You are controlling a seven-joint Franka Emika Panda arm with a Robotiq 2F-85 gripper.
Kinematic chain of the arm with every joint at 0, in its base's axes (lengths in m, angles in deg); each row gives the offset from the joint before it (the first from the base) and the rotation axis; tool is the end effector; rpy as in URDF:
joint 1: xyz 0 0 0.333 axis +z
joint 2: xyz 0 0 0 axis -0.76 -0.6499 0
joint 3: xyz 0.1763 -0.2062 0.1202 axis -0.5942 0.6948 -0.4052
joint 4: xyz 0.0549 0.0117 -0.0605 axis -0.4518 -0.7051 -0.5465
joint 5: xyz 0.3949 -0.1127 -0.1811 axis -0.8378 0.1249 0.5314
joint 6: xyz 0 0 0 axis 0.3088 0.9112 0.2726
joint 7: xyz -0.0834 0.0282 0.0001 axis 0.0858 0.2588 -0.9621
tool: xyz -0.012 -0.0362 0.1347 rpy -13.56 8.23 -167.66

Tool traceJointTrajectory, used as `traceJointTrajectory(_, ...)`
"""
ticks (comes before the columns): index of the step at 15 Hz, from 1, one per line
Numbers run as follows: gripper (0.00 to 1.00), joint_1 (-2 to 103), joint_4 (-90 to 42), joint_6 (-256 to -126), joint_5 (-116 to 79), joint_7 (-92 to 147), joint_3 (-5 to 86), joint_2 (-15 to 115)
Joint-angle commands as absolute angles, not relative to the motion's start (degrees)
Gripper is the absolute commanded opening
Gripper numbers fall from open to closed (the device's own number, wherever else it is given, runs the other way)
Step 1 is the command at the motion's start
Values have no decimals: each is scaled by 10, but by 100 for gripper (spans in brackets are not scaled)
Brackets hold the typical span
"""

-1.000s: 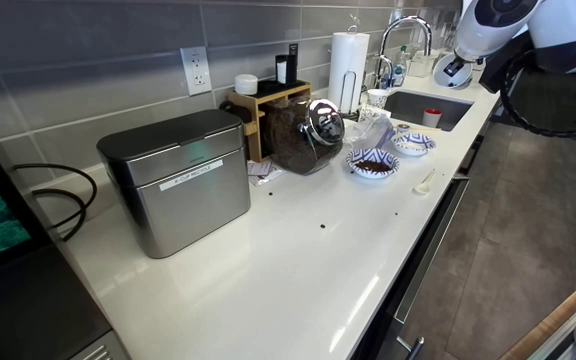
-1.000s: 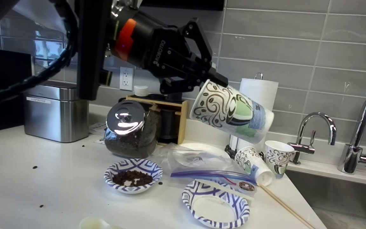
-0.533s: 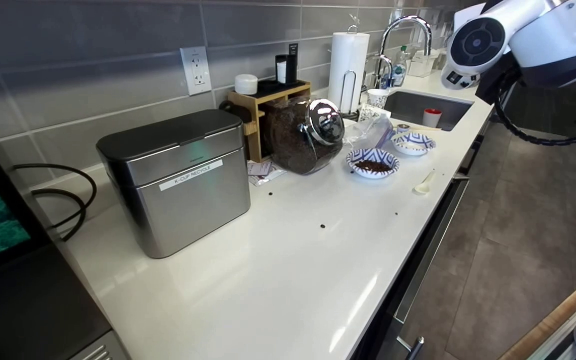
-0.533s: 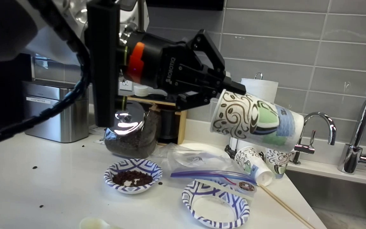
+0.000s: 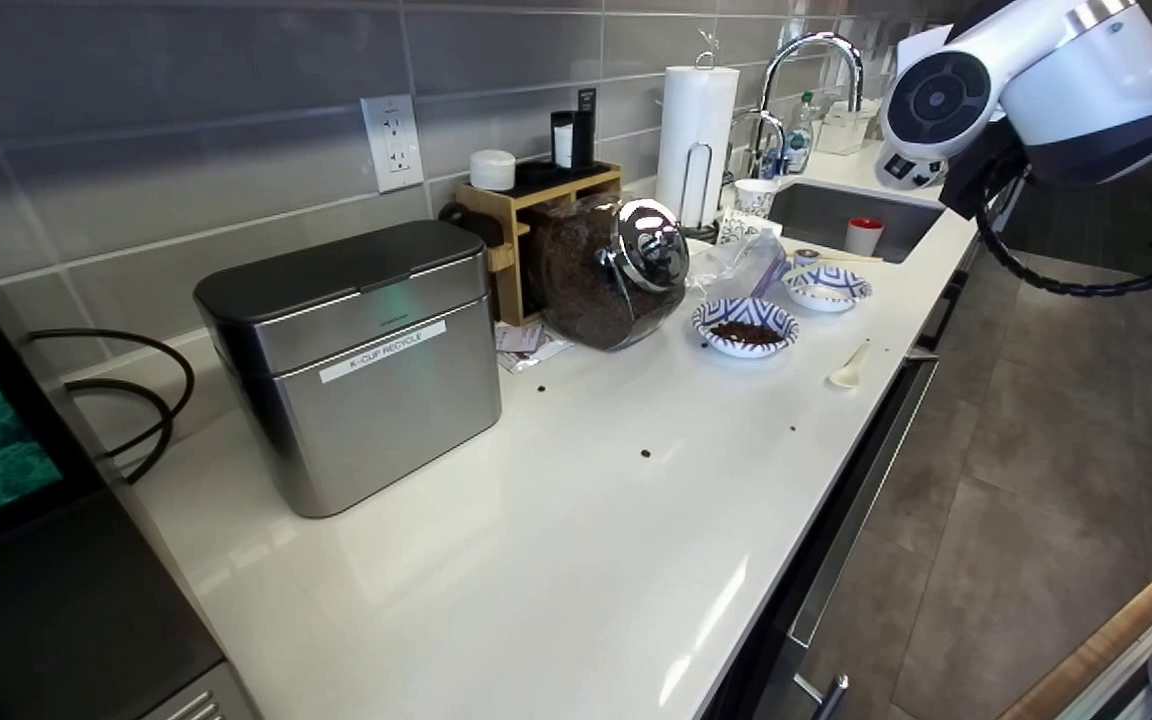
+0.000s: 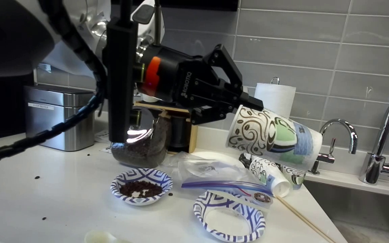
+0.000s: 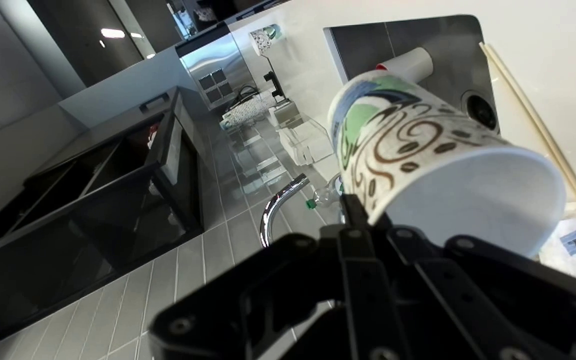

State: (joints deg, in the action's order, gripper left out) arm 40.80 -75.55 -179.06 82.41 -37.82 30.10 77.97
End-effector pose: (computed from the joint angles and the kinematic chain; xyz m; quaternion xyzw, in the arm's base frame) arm 0.5221 -0.0891 0.3199 0.7712 0.0280 0.3051 0.5581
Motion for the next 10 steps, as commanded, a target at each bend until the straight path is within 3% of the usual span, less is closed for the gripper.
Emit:
traceJointTrajectory(1, 1, 454, -748, -1750, 845, -397, 334, 757)
traceJointTrajectory(10, 1, 493, -734, -1657, 928, -463, 341, 705)
